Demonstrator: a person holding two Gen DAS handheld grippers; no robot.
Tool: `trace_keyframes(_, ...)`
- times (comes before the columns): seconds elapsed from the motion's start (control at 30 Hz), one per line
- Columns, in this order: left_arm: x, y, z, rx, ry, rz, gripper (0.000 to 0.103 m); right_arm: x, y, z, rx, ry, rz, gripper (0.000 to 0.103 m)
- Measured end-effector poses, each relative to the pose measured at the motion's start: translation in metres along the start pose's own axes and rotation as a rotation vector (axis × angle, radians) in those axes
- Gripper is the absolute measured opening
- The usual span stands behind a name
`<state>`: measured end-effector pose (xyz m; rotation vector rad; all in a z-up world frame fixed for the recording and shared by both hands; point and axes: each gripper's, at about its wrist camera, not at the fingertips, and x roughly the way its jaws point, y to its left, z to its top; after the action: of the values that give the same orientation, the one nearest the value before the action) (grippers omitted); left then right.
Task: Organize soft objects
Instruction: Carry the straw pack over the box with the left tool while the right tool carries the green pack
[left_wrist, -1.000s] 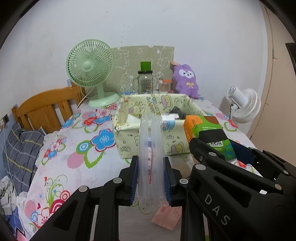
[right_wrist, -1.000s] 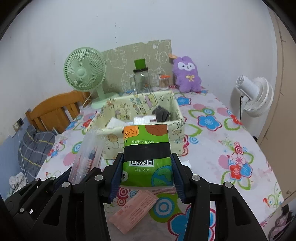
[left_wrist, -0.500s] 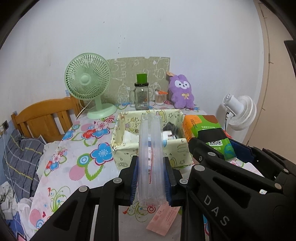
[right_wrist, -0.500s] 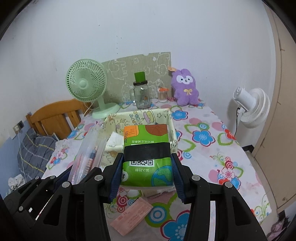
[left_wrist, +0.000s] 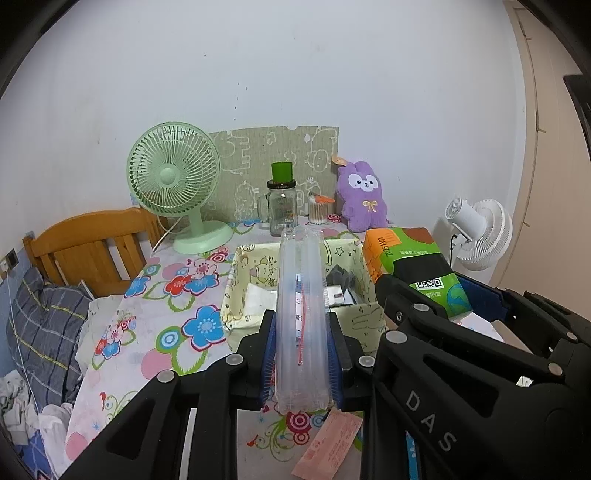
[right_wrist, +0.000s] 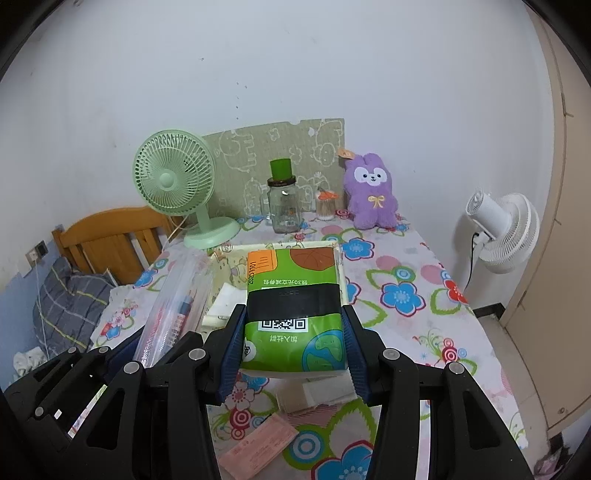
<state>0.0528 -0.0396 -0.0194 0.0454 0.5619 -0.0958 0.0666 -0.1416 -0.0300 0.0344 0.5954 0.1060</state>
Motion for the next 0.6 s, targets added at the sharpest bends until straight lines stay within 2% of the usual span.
trace_keyframes(0.6, 0.025, 0.006, 0.020, -0.021, -0.004, 0.015, 0.024, 0.029, 0.002, 0.023, -0.015, 0.005, 0.031, 0.053)
